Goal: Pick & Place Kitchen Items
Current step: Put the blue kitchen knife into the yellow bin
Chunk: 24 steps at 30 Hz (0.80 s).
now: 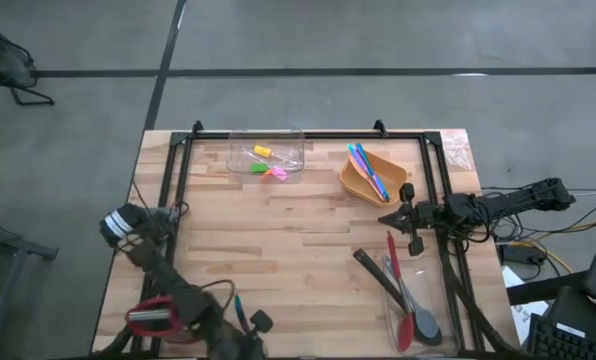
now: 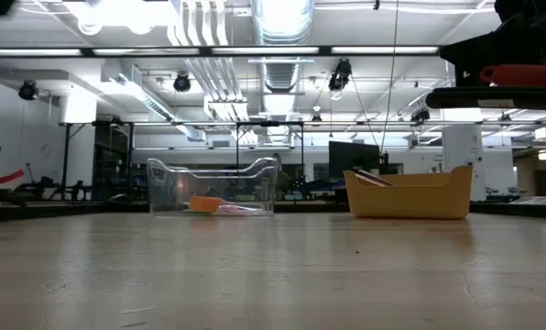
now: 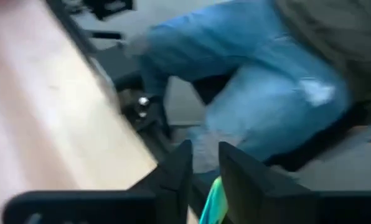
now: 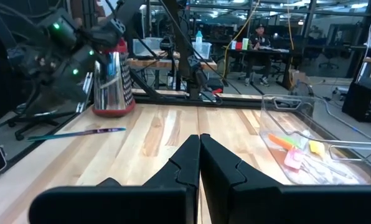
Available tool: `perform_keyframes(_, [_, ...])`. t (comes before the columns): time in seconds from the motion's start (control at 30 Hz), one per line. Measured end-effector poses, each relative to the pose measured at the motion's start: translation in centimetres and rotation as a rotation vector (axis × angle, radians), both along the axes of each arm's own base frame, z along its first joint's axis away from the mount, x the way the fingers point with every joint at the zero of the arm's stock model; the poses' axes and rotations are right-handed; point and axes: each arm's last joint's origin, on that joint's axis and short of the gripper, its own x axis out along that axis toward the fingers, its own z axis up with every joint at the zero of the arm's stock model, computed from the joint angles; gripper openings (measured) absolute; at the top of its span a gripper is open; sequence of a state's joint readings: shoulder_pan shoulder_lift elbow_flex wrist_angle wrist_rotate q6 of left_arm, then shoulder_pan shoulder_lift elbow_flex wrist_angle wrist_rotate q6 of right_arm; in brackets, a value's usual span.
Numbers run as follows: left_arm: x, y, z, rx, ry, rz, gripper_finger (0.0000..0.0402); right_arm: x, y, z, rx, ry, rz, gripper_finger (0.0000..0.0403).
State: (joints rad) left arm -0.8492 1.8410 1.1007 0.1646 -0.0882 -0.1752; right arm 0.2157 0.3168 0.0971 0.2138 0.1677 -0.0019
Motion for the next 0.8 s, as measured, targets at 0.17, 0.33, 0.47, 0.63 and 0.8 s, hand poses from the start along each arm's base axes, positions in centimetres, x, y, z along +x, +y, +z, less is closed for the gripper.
perform_keyframes(0.17, [-2.0, -0.9, 0.3, 0.142, -0.022, 0.137, 0.0156, 0.0, 0.0, 0.0, 0.003, 0.000, 0.000, 0.0009])
perform_keyframes(0.33, [-1.8, -0.8, 0.5, 0.199, 0.030, 0.171, 0.0217, 0.0, 0.0, 0.0, -0.004, 0.000, 0.000, 0.0009])
perform_keyframes(0.47, [-1.3, -0.9, 1.1, 0.237, -0.026, 0.127, 0.0230, 0.0, 0.0, 0.0, 0.003, 0.000, 0.000, 0.0009])
perform_keyframes(0.63, [-1.3, -1.0, 0.5, 0.291, -0.031, 0.077, 0.0230, 0.0, 0.0, 0.0, -0.005, 0.000, 0.000, 0.0009])
perform_keyframes(0.8, [-1.3, -1.7, 0.1, 0.278, -0.008, -0.002, 0.0230, 0.0, 0.0, 0.0, 0.006, 0.000, 0.000, 0.0009])
